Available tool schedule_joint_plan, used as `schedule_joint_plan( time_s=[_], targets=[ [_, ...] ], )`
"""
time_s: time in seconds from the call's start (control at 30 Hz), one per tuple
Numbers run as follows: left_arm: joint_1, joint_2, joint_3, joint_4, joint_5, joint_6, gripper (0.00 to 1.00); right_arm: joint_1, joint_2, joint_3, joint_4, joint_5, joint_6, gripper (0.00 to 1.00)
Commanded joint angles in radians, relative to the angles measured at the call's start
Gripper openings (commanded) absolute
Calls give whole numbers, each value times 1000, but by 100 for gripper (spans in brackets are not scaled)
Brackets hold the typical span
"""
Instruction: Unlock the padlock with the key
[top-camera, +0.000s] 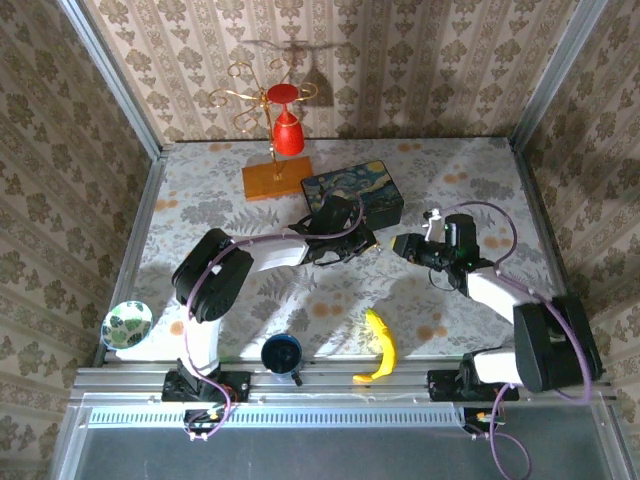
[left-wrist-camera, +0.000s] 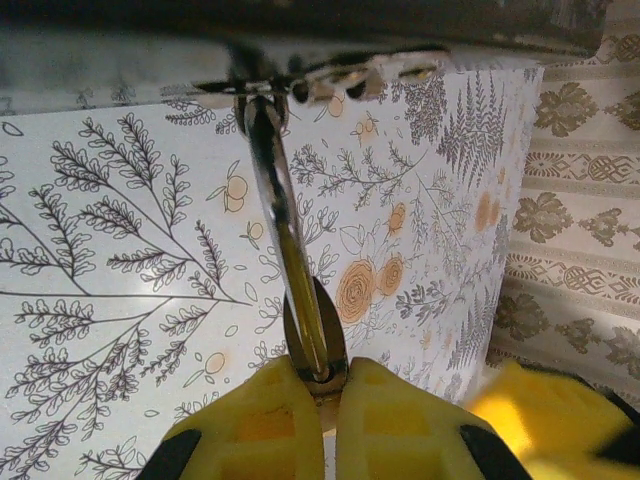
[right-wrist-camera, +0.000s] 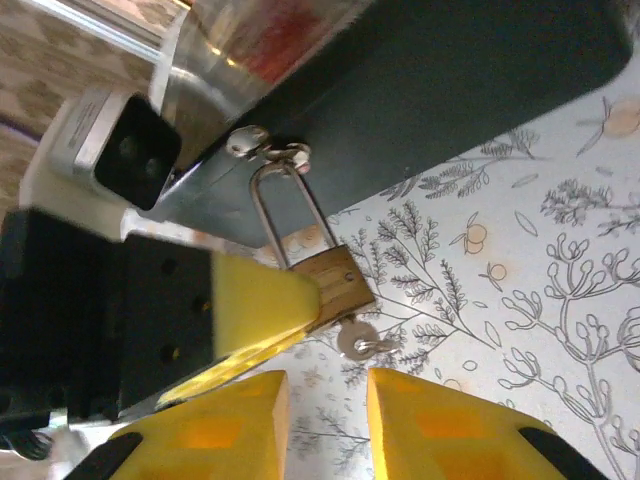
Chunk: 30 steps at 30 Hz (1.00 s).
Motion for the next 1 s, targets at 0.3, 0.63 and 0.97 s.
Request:
schedule_joint_plan(
  time_s=[0.3,0.63,0.97],
  targets=[
    [-4,-58,45,-10,42,31,0,203,-89,64,-289,399,-318,30],
    [2,-70,54,-38,66,42,0,263,-32,113,-310,454,-355,34],
    [12,-70,75,-55,104,34,0,296,27,159,-319,491,-377,36]
  ],
)
